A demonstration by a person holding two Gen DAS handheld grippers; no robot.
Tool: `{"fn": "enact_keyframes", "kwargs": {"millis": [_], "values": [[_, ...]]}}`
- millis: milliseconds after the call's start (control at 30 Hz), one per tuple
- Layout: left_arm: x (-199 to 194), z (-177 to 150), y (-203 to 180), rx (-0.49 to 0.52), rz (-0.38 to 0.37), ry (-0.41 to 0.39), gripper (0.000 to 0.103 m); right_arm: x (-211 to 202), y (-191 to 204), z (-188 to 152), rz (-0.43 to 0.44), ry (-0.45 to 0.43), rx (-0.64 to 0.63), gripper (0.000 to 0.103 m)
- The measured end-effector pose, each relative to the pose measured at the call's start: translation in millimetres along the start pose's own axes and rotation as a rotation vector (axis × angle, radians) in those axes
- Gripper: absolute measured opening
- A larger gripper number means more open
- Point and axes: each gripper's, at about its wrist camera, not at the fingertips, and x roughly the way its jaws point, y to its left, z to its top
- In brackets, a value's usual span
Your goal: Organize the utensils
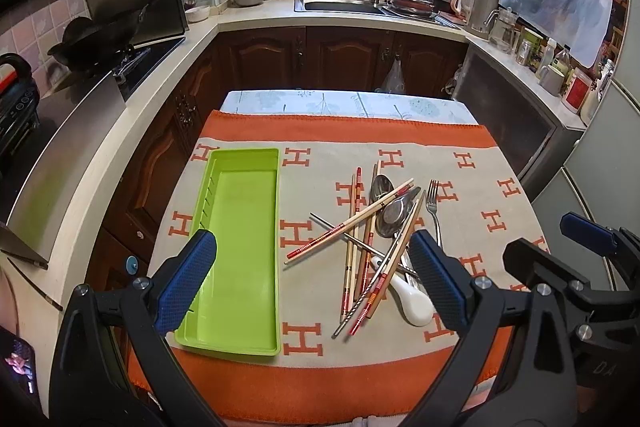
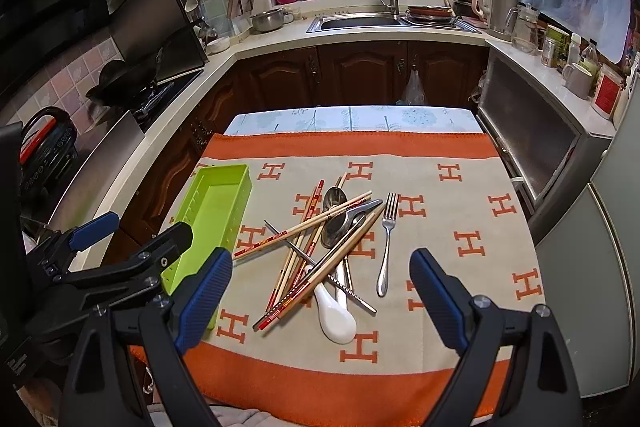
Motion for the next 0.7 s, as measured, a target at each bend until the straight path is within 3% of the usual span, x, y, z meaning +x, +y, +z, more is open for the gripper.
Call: {"fn": "enact_keyframes", "kwargs": {"millis": [700], "values": [[2.6, -1.4, 0.4, 0.003, 0.008, 0.009, 0.096, 1.3, 1.0, -1.9, 0.004, 0.007, 0.0, 0.091]]}}
